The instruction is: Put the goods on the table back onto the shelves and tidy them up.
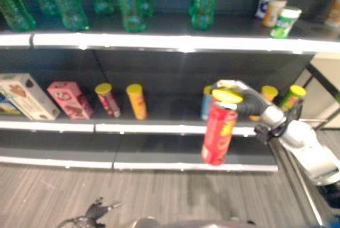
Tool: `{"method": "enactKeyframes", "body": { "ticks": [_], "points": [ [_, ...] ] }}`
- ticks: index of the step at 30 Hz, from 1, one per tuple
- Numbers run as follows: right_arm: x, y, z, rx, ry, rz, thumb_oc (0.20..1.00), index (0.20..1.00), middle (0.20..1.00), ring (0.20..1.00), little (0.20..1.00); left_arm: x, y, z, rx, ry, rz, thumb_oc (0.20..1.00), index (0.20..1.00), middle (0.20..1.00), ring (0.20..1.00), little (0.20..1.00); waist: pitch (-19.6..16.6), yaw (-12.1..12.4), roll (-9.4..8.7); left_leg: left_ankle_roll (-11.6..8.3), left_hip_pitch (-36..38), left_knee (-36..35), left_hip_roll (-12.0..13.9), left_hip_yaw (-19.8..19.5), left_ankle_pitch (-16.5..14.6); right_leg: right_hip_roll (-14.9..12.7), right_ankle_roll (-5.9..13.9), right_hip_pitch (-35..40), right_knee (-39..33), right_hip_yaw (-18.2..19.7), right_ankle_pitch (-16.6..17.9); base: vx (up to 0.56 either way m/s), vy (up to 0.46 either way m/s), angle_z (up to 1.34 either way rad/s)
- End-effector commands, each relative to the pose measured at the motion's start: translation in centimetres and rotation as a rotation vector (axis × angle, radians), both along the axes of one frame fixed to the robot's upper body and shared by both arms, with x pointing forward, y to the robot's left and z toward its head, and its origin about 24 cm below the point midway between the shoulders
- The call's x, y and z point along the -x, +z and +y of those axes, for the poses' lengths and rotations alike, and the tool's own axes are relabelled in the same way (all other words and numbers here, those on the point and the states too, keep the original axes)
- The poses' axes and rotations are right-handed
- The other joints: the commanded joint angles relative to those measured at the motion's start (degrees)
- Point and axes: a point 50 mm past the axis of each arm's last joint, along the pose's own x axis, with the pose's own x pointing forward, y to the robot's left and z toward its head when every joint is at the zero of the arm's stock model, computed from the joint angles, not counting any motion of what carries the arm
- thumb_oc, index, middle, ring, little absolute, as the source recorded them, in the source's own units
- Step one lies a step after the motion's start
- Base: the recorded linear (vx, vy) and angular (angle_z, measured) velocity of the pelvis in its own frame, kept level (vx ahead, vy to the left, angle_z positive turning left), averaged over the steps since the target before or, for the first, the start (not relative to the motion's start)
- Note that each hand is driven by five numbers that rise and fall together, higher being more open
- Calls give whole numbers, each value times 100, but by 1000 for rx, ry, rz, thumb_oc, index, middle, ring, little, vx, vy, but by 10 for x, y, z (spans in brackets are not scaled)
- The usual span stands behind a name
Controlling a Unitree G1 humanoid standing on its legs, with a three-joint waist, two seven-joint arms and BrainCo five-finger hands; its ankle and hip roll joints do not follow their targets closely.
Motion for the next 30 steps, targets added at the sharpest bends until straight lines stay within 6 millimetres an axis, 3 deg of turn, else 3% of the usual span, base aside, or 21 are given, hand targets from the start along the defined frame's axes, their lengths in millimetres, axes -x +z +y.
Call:
{"method": "enactKeyframes", "body": {
  "ticks": [1, 3, 4, 10, 16, 24, 30],
  "points": [
    [-7, 59, -10, 23, -56, -278, 200, 200, 200, 200, 200, -3, -5, -12, 8, -27, -4, 1000, 1000, 1000, 1000, 1000, 86, 43, 288, 8, 586, -1330, -153, 153, 380, 373, 382, 115, -159, -82, -434, 72, 183, 7],
    [-11, 54, -9, 39, -67, -259, 200, 200, 200, 200, 200, 5, -8, -15, 21, 4, 10, 1000, 1000, 1000, 1000, 1000, 177, 133, 274, 34, 531, -1330, -251, 91, 388, 679, 282, 193, -381, -188, -730, 47, 94, 12],
    [-13, 52, -9, 62, -74, -256, 200, 200, 200, 200, 200, 10, -10, -21, 42, 14, 6, 1000, 1000, 1000, 1000, 1000, 198, 195, 222, 32, 531, -1330, -304, 71, 392, 753, 309, 292, -658, -59, -718, 33, 0, 8],
    [-20, 45, -2, 151, -91, -272, 200, 200, 200, 200, 200, 14, -15, -34, 82, 21, 4, 1000, 1000, 1000, 1000, 1000, 174, 330, 137, -6, 414, -1330, -254, 48, 418, 831, 413, 465, -1164, -121, -597, 44, -46, -9],
    [-23, 39, 9, 205, -102, -326, 200, 200, 200, 200, 200, 5, -15, -44, 92, -52, -13, 1000, 1000, 1000, 1000, 1000, 328, 374, 125, -14, 202, -1330, -169, -58, 503, 805, 414, 429, -1140, -239, -665, -17, -38, 6],
    [-38, 55, 31, 204, -136, -489, 200, 200, 200, 200, 200, -13, -5, -42, 54, -115, -82, 1000, 1000, 1000, 1000, 1000, 884, 633, 384, -4, -164, -1330, -180, -223, 640, 618, 417, 45, -848, -285, -745, -71, -10, 15],
    [-47, 77, 28, 176, -218, -617, 200, 200, 200, 200, 200, -28, 1, -43, 43, -159, -132, 1000, 1000, 1000, 1000, 1000, 1283, 787, 640, -42, -567, -1310, -172, -357, 812, 456, 416, -347, -535, -334, -785, -107, -6, 16]
  ]
}}
